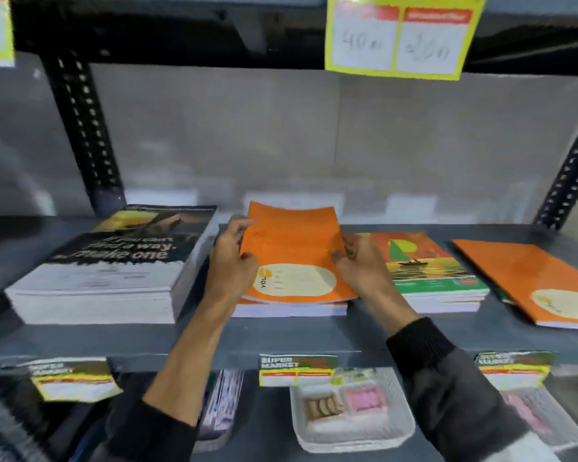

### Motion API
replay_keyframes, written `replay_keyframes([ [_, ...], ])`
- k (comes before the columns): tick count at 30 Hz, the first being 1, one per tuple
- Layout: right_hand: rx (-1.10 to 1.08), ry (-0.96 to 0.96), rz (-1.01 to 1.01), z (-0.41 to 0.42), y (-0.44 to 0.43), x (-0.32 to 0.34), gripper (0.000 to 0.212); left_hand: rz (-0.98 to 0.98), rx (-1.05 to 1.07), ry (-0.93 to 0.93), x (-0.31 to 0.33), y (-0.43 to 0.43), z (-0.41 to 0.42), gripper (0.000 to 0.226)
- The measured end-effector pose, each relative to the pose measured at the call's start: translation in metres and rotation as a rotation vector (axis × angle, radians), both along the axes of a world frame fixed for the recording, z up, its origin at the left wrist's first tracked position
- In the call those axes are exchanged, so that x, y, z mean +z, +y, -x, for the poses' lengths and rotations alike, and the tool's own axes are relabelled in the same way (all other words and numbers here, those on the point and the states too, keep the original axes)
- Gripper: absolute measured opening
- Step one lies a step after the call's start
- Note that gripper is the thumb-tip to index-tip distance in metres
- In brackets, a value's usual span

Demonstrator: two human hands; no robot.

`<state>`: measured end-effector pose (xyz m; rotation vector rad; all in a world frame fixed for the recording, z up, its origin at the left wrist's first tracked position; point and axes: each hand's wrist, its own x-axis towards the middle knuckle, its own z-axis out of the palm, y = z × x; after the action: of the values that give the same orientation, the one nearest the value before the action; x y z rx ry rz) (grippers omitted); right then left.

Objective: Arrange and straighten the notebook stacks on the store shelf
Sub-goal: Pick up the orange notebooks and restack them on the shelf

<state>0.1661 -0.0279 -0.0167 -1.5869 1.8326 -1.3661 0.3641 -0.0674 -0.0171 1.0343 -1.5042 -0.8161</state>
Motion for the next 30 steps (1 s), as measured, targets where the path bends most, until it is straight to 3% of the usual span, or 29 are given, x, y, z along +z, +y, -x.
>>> replay_keyframes([
  [3, 0.008, 0.391, -0.267, -0.012, 0.001, -0.009, 0.019, -0.059, 0.105, -0.444, -0.011, -0.006, -0.011, 0.047],
  [5, 0.079, 0.427, -0.349, -0.015, 0.002, -0.012, 0.023, -0.109, 0.128, -0.636, -0.012, -0.008, -0.014, 0.041],
  [8, 0.128, 0.358, -0.258, -0.012, 0.005, -0.005, 0.06, -0.073, 0.274, -0.927, -0.004, -0.005, -0.004, 0.051],
  [10, 0.082, 0.307, -0.14, 0.0, 0.012, 0.007, 0.067, 0.07, 0.302, -0.874, 0.005, 0.001, 0.017, 0.054],
  [12, -0.01, 0.29, -0.06, 0.024, 0.021, 0.019, 0.065, 0.157, 0.188, -0.686, 0.015, 0.007, 0.046, 0.053],
  [15, -0.149, 0.294, -0.053, 0.081, 0.045, 0.03, 0.064, 0.229, -0.021, -0.448, 0.024, 0.025, 0.111, 0.049],
  [19, -0.293, 0.265, -0.091, 0.161, 0.083, 0.029, 0.067, 0.245, -0.222, -0.362, 0.023, 0.064, 0.21, 0.049],
  [22, -0.433, 0.269, -0.122, 0.219, 0.107, 0.017, 0.069, 0.26, -0.3, -0.434, 0.019, 0.087, 0.275, 0.05],
  [27, -0.625, 0.288, -0.255, 0.306, 0.136, -0.004, 0.073, 0.221, -0.125, -0.848, -0.002, 0.114, 0.355, 0.065],
  [30, -0.644, 0.328, -0.354, 0.336, 0.144, -0.022, 0.076, 0.185, -0.123, -0.967, -0.018, 0.119, 0.381, 0.069],
])
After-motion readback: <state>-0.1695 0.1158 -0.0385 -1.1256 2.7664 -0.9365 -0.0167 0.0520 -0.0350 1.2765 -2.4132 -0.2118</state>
